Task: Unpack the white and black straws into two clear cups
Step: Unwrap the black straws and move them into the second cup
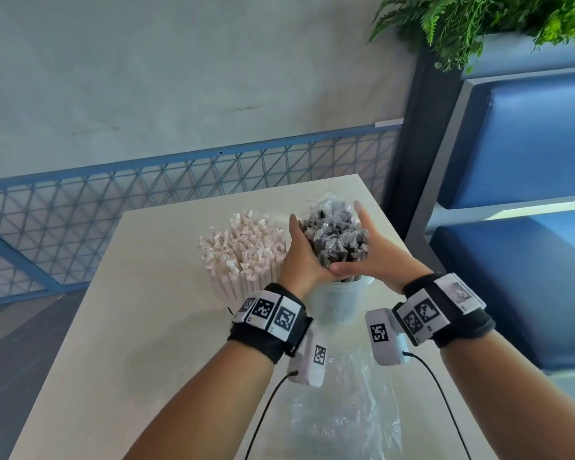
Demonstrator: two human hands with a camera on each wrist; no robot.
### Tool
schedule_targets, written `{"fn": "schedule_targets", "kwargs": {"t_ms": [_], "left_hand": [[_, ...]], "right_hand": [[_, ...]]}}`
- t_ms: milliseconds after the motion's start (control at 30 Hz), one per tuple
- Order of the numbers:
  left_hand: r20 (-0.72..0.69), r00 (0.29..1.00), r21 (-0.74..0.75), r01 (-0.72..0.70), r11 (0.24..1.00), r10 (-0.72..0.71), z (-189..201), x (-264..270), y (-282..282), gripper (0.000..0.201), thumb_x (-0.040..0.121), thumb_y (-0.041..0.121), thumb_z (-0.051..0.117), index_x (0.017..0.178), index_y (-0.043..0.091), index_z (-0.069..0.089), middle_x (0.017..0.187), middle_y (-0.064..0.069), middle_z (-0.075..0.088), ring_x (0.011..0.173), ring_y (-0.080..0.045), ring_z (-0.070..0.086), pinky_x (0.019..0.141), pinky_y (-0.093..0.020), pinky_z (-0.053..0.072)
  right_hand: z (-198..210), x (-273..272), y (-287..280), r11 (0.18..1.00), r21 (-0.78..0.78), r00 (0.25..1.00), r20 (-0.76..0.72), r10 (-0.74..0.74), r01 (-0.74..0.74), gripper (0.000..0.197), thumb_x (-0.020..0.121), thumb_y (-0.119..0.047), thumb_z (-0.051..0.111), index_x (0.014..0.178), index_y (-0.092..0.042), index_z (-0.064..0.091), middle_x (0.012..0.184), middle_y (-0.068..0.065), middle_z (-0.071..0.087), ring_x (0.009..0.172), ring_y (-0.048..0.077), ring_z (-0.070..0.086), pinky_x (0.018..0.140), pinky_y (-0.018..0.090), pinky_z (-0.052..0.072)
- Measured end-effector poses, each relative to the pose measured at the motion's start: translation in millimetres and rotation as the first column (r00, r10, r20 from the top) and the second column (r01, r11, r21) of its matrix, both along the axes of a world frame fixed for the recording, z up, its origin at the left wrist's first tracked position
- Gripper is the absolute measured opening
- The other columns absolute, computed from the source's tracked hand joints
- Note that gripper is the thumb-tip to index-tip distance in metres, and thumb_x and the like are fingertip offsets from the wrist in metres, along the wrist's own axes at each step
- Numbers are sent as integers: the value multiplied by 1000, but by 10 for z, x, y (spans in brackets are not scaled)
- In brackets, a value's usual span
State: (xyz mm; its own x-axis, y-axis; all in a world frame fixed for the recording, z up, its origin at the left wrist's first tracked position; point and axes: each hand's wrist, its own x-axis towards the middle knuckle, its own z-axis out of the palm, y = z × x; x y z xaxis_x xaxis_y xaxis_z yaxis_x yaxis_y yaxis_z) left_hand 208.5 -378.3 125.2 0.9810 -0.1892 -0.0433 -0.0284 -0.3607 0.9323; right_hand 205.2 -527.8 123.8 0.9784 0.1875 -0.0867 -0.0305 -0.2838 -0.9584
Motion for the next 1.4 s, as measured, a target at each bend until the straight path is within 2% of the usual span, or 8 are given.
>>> {"fn": "schedule_targets", "kwargs": {"t_ms": [167,633,733,833,967,1100,1267,1400], "left_hand": [[35,999,-136,-28,990,33,-14,79,38,85,56,0,84,125,18,38,112,-3,61,106,-21,60,91,-37,51],[228,970,-168,-44,985,82,248,122,38,76,64,14,82,129,20,43,123,1,58,111,-13,57,98,-38,48],[216,973,-101,-61,993,82,164,98,49,85,65,13,82,136,19,36,132,4,48,114,-6,46,90,-6,40],[295,952,-47,-66,997,77,140,47,81,87,68,20,81,140,18,31,137,3,43,122,-5,41,88,1,31],[470,883,-16,7,1000,2,67,-141,211,85,76,30,73,144,16,25,146,12,28,136,0,27,112,-26,30],[644,762,72,37,997,-75,-154,-394,415,59,84,27,62,137,18,36,138,9,40,130,-7,41,104,-25,41],[508,823,366,62,929,-255,-653,-551,789,24,89,25,52,106,12,61,100,-3,67,89,-13,64,78,-30,52],[-22,914,715,297,633,-404,-927,-590,1007,55,87,25,60,137,13,39,136,-9,49,123,-23,50,101,-32,40]], "right_hand": [[-7,34,127,993,-4,982,147,-119,121,78,67,-24,82,133,-22,40,118,2,63,110,18,60,100,45,46],[220,8,134,965,200,929,295,-225,170,69,70,-36,76,128,-26,42,120,2,56,111,15,58,97,40,50],[131,-44,136,974,125,940,264,-214,186,73,74,-25,75,136,-29,36,118,-6,49,116,11,51,90,14,49],[103,-94,156,965,143,931,265,-251,220,73,76,-25,73,137,-28,34,123,-7,47,124,11,45,95,17,43],[55,-271,196,908,169,687,604,-404,384,49,81,-18,68,125,-11,46,122,0,54,115,9,53,99,18,40],[-139,-494,276,876,110,445,827,-343,470,16,85,-5,57,102,-4,57,99,2,54,93,-1,50,88,10,39],[-654,-624,410,953,-231,684,728,35,198,11,87,-14,54,95,-12,61,88,1,62,71,6,57,65,25,52],[-1070,-658,469,715,-677,906,172,387,-176,51,84,-30,62,131,-19,45,135,2,47,120,16,49,101,37,42]]}}
